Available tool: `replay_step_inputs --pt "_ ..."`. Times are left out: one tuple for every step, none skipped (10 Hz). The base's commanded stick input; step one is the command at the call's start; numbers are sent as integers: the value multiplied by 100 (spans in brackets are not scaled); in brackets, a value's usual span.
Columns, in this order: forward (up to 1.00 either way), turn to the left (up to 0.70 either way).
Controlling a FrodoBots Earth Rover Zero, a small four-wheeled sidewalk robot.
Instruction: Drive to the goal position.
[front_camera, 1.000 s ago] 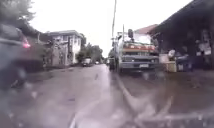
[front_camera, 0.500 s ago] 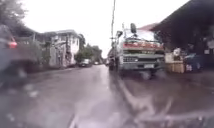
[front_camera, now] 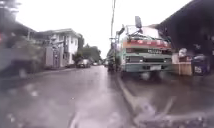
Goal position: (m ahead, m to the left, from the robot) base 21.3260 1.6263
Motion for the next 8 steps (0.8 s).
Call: replay_step_inputs --pt "100 0" --pt "100 0" --pt "100 0" --pt "100 0" --pt "100 0" --pt "100 0" --pt "100 0" --pt "100 0"
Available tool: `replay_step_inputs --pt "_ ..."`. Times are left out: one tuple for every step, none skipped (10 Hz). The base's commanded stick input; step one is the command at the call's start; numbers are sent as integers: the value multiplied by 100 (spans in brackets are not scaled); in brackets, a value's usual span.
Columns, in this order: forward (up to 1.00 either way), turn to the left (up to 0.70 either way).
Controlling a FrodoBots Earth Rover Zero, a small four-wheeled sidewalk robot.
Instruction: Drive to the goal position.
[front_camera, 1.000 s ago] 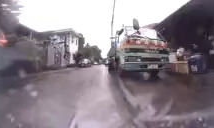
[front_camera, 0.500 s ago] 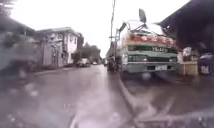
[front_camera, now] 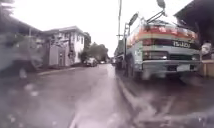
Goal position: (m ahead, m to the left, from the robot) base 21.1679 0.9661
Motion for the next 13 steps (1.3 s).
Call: replay_step_inputs --pt "100 0" --pt "100 0" --pt "100 0" --pt "100 0" --pt "100 -4" --pt "100 -24" --pt "100 0" --pt "100 0" --pt "100 0" --pt "100 0" --pt "100 0" --pt "100 0" --pt "100 0"
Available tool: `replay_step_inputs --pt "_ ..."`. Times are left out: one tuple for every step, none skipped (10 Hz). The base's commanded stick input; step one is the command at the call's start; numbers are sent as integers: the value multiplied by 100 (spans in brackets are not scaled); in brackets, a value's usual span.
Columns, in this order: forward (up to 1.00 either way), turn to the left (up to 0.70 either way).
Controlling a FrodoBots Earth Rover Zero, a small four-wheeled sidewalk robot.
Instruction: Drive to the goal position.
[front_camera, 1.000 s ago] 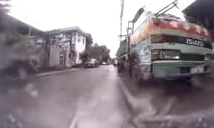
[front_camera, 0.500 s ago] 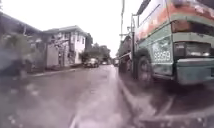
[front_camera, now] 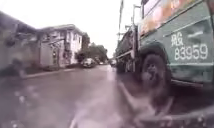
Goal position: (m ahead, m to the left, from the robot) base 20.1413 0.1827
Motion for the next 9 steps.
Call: replay_step_inputs --pt "100 3" --pt "100 27" --pt "100 20" --pt "100 0" --pt "100 0" --pt "100 0" --pt "100 0" --pt "100 0" --pt "100 0"
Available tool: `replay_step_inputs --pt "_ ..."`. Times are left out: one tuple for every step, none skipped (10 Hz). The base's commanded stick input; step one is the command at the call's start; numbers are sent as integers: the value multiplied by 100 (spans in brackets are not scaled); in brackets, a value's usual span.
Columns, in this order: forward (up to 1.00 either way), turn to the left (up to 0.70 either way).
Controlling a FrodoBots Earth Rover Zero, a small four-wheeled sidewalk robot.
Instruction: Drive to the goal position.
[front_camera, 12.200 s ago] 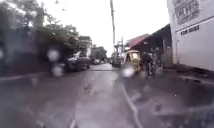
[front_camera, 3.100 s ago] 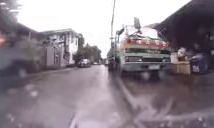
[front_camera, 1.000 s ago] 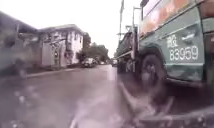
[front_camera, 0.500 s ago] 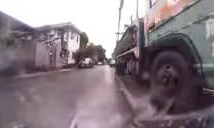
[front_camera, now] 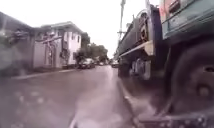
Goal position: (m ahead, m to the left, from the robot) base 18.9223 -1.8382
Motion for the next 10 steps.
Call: replay_step_inputs --pt "100 0" --pt "100 0" --pt "100 0" --pt "100 0" --pt "100 0" --pt "100 0" --pt "100 0" --pt "100 0" --pt "100 0" --pt "100 0"
